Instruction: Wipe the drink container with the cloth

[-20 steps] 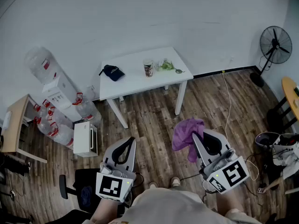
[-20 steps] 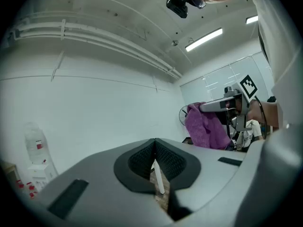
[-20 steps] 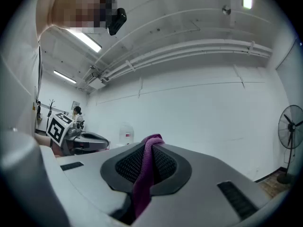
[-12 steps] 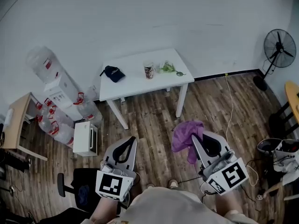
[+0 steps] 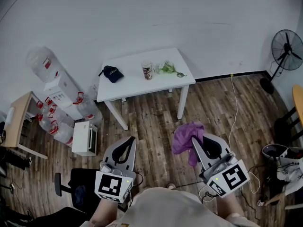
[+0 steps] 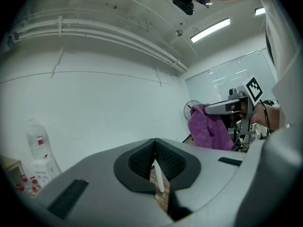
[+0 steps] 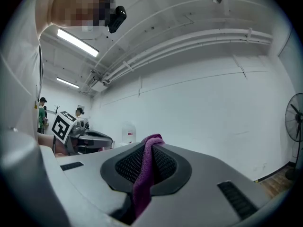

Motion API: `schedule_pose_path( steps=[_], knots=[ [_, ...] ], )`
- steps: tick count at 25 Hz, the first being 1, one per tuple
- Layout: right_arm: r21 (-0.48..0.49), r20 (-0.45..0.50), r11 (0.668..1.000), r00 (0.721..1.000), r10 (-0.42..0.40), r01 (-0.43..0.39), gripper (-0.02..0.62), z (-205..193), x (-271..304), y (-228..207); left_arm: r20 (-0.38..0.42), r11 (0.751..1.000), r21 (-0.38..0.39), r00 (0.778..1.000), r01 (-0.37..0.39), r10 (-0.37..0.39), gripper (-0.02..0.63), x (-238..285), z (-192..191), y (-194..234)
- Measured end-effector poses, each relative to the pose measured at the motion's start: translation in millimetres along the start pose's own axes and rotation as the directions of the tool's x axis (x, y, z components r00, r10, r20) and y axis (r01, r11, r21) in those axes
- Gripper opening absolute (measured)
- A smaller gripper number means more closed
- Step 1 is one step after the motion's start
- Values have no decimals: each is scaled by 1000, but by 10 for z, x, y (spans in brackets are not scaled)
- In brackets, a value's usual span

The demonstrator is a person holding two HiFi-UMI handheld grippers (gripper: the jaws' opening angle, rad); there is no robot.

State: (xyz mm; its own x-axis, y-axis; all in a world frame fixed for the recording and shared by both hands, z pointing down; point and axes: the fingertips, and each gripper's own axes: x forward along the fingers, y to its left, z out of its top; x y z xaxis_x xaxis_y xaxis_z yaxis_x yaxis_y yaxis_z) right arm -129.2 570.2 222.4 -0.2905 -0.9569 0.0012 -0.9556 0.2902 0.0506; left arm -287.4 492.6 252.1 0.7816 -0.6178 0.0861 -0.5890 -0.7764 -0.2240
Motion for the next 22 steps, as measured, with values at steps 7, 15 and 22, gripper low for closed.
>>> schedule_pose_path(
  steps=[7, 15, 22],
  knots=[
    [3, -19, 999, 998, 54, -54, 54, -190, 24, -172, -25, 999, -33, 999, -26, 25, 18, 209, -106, -125],
    [-27, -12, 999, 999, 43, -44, 54, -290, 382, -429, 3, 998, -62, 1000, -25, 25, 18, 571, -212, 1],
    [-25, -34, 1000, 999, 9, -10, 54, -453, 1045, -771, -9, 998, -54, 999, 34, -35, 18, 1232, -440, 438]
  ],
)
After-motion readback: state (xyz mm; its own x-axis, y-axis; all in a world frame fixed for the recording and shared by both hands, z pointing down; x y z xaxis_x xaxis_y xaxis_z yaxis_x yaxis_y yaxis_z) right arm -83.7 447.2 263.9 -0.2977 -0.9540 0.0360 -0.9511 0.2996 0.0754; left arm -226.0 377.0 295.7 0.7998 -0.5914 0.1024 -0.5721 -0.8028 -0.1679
